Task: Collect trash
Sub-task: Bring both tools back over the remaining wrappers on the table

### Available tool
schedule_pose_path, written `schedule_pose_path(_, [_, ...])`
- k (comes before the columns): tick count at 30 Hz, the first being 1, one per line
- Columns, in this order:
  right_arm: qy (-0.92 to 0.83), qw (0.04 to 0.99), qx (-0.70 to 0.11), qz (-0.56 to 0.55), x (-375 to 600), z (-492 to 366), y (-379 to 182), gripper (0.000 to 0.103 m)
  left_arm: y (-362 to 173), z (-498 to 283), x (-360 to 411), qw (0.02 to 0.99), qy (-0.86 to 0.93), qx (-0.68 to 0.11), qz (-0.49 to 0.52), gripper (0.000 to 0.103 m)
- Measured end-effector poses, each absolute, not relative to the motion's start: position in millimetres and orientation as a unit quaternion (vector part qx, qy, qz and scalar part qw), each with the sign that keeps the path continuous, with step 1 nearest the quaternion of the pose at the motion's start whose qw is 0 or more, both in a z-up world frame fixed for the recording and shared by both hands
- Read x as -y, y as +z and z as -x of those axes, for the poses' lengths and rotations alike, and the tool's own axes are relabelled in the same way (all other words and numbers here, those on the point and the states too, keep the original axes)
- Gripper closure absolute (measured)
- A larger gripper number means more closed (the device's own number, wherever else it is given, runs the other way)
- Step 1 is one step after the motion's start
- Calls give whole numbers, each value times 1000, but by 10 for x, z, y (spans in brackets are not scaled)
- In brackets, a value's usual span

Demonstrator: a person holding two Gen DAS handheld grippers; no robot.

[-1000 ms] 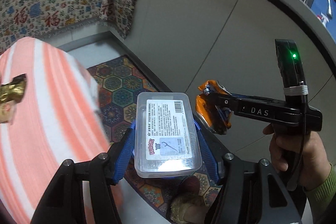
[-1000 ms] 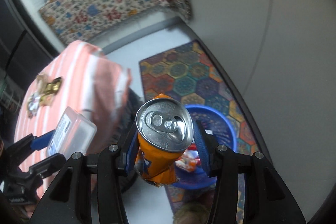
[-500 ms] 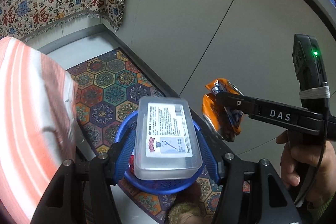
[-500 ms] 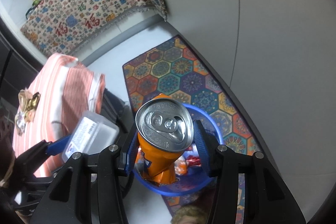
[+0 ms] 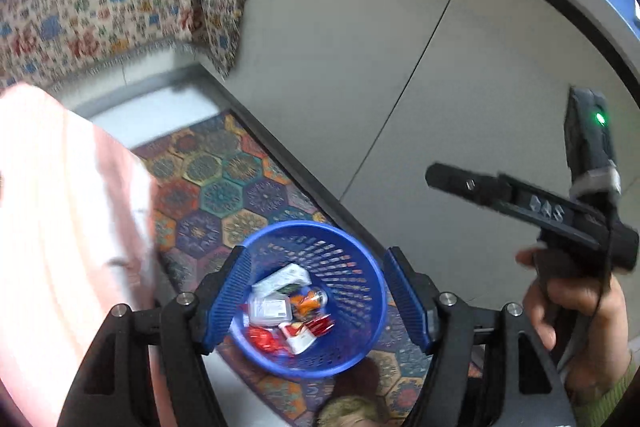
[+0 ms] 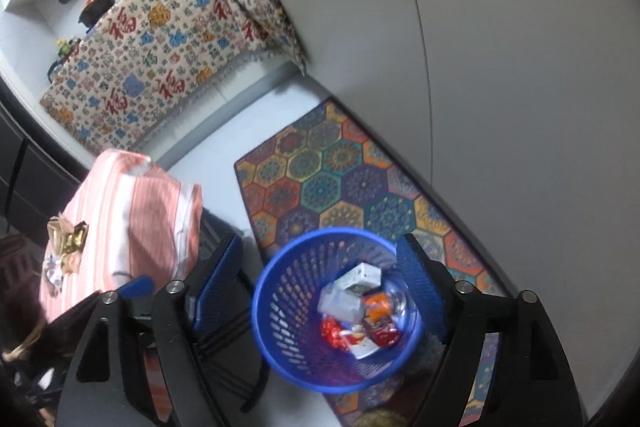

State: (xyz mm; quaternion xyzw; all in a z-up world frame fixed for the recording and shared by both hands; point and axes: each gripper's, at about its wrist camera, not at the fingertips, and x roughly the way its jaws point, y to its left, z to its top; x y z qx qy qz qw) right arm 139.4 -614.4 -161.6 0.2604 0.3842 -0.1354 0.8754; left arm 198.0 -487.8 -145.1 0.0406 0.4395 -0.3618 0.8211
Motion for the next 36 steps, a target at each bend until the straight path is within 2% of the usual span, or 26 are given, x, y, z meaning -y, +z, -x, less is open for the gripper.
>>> schedule_pose_path(2, [-146,882,-374,-246,6060,-1401,-1535,7,-1345,-1843,4707,830,-357,-425,-56,33])
schedule_pose_path(9, [-136,920,-335,-148,5521,-1537,-1231,7,-1215,-1538,3638,871,-281,-390,-96,33])
schedule_pose_path(15, [-77,947,-308,-56,4569,-1735,-1093,6,-1339,-1546,2408,892,-169,-413,-79,32])
schedule_pose_path(23, [81,927,-367,2,2859,-2043,-1342,5,-1469,-1664,1213,898,-62,-430,-66,32])
schedule_pose_path(25, [87,918,-387,4,2542,-2158,-1417,4,-1496,-1762,1068,895,-53,-438,-59,30])
schedule_pose_path(26, [86,914,-397,1,2449,-2209,-1458,3,-1501,-1780,1000,894,-55,-442,-49,25])
schedule_pose_path(31, [55,889,-454,-1,2160,-2459,-1782,2,-1498,-1799,904,892,-56,-447,-38,22])
schedule_pose_path(36, [63,893,-446,16,2148,-2449,-1816,0,-1493,-1827,893,891,-61,-448,-37,20])
